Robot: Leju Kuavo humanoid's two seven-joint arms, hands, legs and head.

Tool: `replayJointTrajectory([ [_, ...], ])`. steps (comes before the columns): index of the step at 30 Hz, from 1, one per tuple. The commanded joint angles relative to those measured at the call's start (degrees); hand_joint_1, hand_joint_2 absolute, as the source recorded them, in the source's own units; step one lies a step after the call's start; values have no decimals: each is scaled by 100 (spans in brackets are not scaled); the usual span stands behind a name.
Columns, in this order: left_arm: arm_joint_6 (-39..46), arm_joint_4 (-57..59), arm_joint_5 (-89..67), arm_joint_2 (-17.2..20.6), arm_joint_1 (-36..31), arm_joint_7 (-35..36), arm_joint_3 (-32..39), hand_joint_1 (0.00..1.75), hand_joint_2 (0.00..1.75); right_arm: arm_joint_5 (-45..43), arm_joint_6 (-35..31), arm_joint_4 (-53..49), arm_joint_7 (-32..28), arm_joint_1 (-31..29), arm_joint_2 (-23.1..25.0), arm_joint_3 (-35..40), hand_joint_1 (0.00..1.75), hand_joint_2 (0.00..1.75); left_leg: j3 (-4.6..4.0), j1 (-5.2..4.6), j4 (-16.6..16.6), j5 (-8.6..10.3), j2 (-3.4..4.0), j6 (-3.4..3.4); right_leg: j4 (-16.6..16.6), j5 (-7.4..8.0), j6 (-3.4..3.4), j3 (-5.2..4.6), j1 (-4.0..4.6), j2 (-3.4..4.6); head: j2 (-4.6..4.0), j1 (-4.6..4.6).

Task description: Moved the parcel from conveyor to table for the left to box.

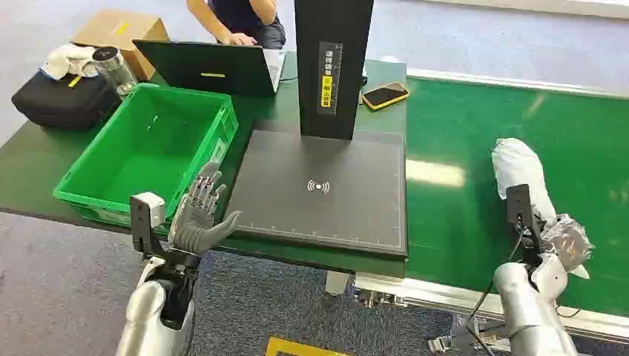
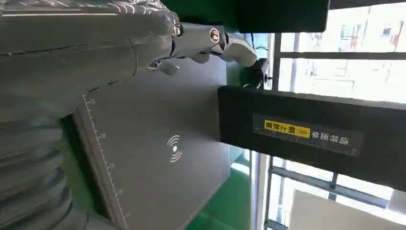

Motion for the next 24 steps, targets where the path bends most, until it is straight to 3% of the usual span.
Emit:
replayJointTrajectory([
  [1, -37, 212, -35, 26, -249, 11, 15, 0, 175, 114, -326, -1273, -430, 300, 501, -447, 175, 175, 20, -1, -9, -4, 7, -3, -5, -3, -8, 16, -1, 8, 2, 0],
  [11, -58, 462, -28, 40, -402, -88, -37, 0, 175, 1078, -326, -3264, -1636, 706, 1376, -1365, 175, 175, 9, -3, -6, -2, 4, -3, 0, -2, -6, 3, -2, 6, 2, 0],
  [21, -40, 781, -4, 63, -655, -166, -101, 0, 175, 765, -326, -4565, -3599, 668, 2223, -1877, 175, 175, 21, -4, -11, -2, 1, -3, -2, -6, -10, 14, -3, 3, 0, 0],
  [24, -10, 897, 15, 77, -742, -212, -124, 0, 175, 797, -326, -4654, -3860, 726, 2313, -1493, 175, 175, 12, -4, -8, -1, 6, -3, 0, -2, -8, 3, -3, 9, 0, 2],
])
